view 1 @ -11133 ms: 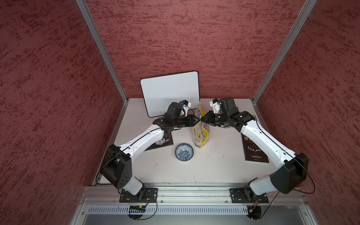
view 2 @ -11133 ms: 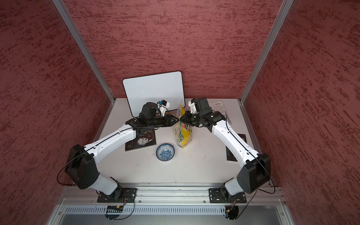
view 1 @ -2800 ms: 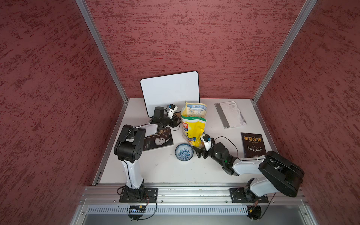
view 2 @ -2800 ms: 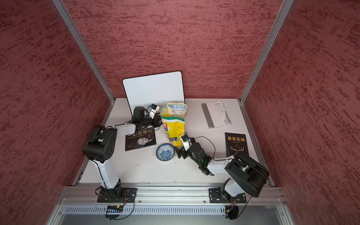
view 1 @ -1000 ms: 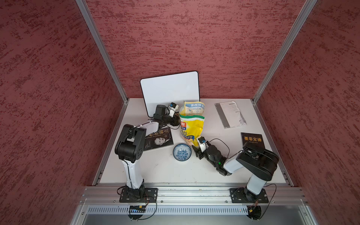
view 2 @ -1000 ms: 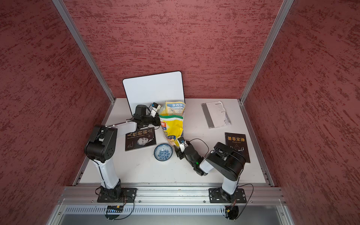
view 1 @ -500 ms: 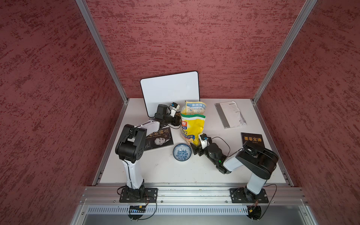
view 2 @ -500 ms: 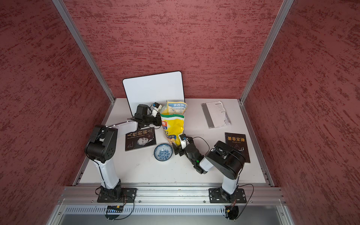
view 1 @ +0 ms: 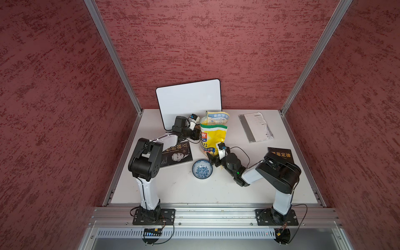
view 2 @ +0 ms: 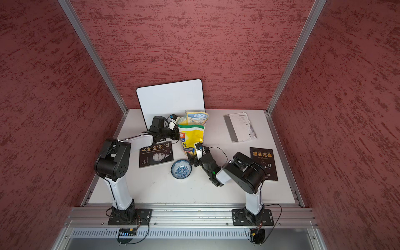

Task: Pour the oats into the breakfast bowl
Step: Pick up the oats bag from the center of the board.

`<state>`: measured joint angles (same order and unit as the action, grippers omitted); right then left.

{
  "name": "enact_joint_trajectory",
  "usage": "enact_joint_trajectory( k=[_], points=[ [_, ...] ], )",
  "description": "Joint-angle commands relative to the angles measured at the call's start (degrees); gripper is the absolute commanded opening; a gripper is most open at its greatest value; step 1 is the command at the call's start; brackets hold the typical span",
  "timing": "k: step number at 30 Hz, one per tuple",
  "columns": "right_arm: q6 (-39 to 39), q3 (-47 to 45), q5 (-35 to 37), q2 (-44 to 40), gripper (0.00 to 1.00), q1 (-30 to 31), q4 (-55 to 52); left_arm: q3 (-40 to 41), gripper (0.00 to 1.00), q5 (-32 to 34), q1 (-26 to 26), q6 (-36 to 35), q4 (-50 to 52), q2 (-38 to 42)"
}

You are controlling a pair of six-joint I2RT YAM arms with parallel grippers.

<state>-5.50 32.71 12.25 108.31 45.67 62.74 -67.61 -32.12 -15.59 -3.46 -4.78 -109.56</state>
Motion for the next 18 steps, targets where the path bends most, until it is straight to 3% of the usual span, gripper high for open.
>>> enact_joint_trajectory(
  k=[1,5,12,18],
  points=[
    [0.0,1.79,-1.83,1.56,0.77,-0.23,-3.08,0.57,0.6,-1.61,-0.54,-0.43,-0.57,-0.25],
    [0.88,1.7,-2.35,-0.36,0.43,-0.48,-5.44,1.7,0.61,-1.14,0.06,0.17,-2.09,0.99],
    [3.73,1.57,-5.78,-5.65,0.0,-2.05,-11.25,3.7,0.64,1.4,1.43,1.35,-3.08,5.22],
    [10.03,2.85,-9.08,-14.1,0.0,-2.76,-22.15,8.52,0.65,5.76,3.88,4.66,-4.73,11.82]
  ],
)
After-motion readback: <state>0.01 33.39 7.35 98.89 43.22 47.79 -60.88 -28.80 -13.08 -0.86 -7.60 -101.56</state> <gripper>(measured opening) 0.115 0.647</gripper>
